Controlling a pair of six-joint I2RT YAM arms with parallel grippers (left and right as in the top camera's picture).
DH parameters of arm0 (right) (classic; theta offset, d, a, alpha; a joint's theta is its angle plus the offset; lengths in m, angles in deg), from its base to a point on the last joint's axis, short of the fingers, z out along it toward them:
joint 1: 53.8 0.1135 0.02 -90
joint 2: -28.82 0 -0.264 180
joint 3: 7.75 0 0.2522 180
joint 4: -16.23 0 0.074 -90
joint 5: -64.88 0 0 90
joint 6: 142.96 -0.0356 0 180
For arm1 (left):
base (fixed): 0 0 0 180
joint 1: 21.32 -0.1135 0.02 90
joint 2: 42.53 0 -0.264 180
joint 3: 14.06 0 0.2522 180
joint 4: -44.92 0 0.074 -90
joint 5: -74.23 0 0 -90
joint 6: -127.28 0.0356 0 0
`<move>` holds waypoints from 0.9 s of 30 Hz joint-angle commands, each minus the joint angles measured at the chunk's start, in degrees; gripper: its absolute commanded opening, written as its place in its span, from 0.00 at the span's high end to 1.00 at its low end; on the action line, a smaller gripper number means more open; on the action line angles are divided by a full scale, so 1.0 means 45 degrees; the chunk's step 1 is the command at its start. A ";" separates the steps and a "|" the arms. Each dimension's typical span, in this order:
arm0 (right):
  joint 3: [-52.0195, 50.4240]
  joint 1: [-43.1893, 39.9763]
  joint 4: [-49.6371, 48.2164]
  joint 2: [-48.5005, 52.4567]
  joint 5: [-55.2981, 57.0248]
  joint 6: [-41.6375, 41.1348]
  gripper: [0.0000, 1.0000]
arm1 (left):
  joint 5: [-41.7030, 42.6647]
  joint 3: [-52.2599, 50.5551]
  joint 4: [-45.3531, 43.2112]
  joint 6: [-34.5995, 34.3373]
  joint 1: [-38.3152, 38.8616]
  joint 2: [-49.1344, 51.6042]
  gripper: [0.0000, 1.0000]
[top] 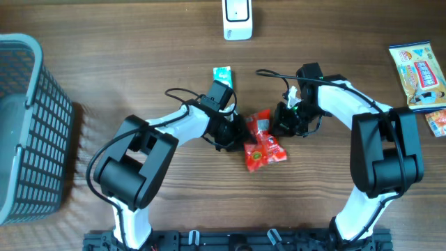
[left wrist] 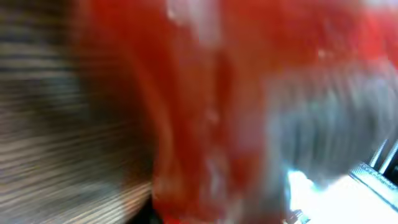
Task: Scan the item barcode
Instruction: 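Grasp the red bag with the right gripper and lift it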
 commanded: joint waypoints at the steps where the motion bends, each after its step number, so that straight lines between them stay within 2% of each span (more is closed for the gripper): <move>1: -0.0019 -0.0039 0.0554 -0.0058 0.1617 0.0087 0.96 | -0.1375 -0.0418 0.0165 0.0005 0.0078 0.0899 0.96; 3: 0.0253 -0.0238 0.1151 -0.0214 0.2652 0.0316 0.96 | -0.1375 -0.0413 0.0389 0.0049 -0.0029 0.0806 0.96; 7: 0.0427 -0.0413 0.1739 -0.0291 0.1957 0.2079 0.94 | -0.1307 -0.0413 0.1438 0.0724 -0.0432 0.0170 0.96; 9: 0.0423 -0.0413 0.2040 -0.0291 0.0607 0.3546 0.71 | -0.1103 -0.0413 0.1753 0.0729 -0.0583 -0.0423 0.96; 11: 0.0423 -0.0413 0.2059 -0.0291 -0.1399 0.4974 0.20 | -0.0729 -0.0413 0.1734 0.0695 -0.0767 -0.1098 0.96; 12: 0.0423 -0.0413 0.1991 -0.0291 -0.2351 0.5333 0.03 | -0.0583 -0.0413 0.1744 0.0539 -0.0894 -0.1423 0.96; 13: 0.0408 -0.0413 0.1846 -0.0291 -0.3317 0.5523 0.00 | -0.0262 -0.0413 0.1734 0.0194 -0.1103 -0.1715 0.96; 16: 0.0126 -0.0408 0.0952 -0.0291 -0.4420 0.5683 0.00 | 0.1127 -0.0413 0.1739 -0.0107 -0.1909 -0.2059 0.96; 19: -0.1044 -0.0398 -0.0923 -0.0287 -0.6047 0.5479 0.00 | 0.1836 -0.0418 0.2093 -0.0112 -0.2628 -0.2059 0.96; 21: -0.1715 -0.0403 -0.2249 -0.0287 -0.6829 0.4658 0.00 | 0.2123 -0.0418 0.2365 -0.0107 -0.2846 -0.2059 0.96; 23: -0.2934 -0.0350 -0.5309 -0.0287 -0.7465 0.2351 0.01 | 0.3279 -0.0418 0.2414 -0.0102 -0.2914 -0.2059 0.96; 27: -0.4231 -0.0058 -0.8393 -0.0287 -0.8068 0.0272 0.00 | 0.4804 -0.0418 0.2492 0.0379 -0.2909 -0.2059 0.96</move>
